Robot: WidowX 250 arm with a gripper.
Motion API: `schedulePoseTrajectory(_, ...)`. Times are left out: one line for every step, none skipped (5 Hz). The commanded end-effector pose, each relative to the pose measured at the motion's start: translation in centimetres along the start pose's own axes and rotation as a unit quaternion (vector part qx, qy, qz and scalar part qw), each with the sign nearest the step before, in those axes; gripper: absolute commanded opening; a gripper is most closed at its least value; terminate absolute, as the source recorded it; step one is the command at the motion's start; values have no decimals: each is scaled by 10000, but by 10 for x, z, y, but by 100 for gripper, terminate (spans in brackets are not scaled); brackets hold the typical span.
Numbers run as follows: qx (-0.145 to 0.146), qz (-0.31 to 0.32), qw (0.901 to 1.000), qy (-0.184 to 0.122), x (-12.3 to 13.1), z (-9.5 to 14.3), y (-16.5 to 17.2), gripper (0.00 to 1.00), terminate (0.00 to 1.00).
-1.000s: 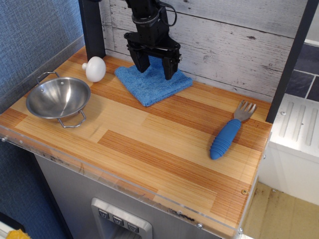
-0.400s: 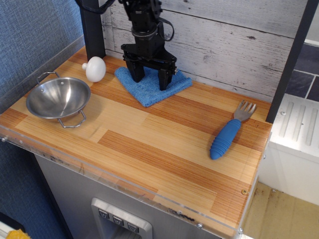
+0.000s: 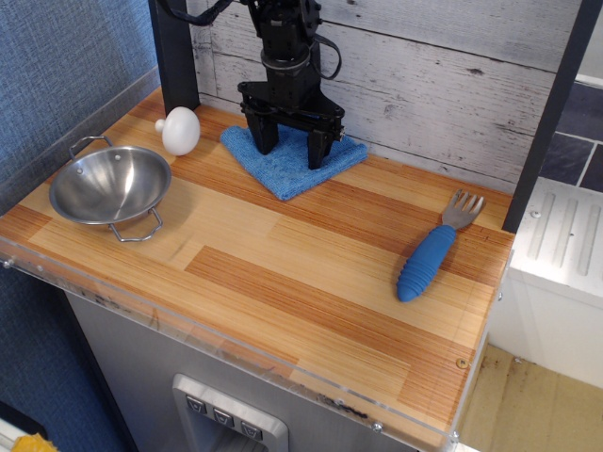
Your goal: PICK UP THE BLUE TOWEL AND PUT ANOTHER SIDE OF THE TABLE
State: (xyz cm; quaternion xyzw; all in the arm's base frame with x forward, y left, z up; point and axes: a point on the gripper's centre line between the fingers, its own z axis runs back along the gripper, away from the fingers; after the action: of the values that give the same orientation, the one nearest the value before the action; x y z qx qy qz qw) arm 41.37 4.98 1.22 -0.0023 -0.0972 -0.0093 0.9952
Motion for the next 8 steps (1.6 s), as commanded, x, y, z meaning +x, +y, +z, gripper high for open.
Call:
schedulePoseTrajectory(-155,-243,9995,-151,-12,20,-27,100,0)
schedulePoseTrajectory(-240,-256,9993,-98,-34,26,-37,100,0)
schedulePoseTrajectory(-285,-253,9993,9,-54,28,-42,100,0)
schedulePoseTrajectory(-272,-200,9994,74,-75,31,-48,100,0)
schedulePoseTrajectory(-348,-117,9993,47,-94,32,-57,100,0)
schedulePoseTrajectory(-278,-10,9996,68,-119,39,-62,100,0)
schedulePoseTrajectory(-239,128,9995,148,-143,41,-59,100,0)
schedulePoseTrajectory(-217,277,9992,165,-160,44,-56,100,0)
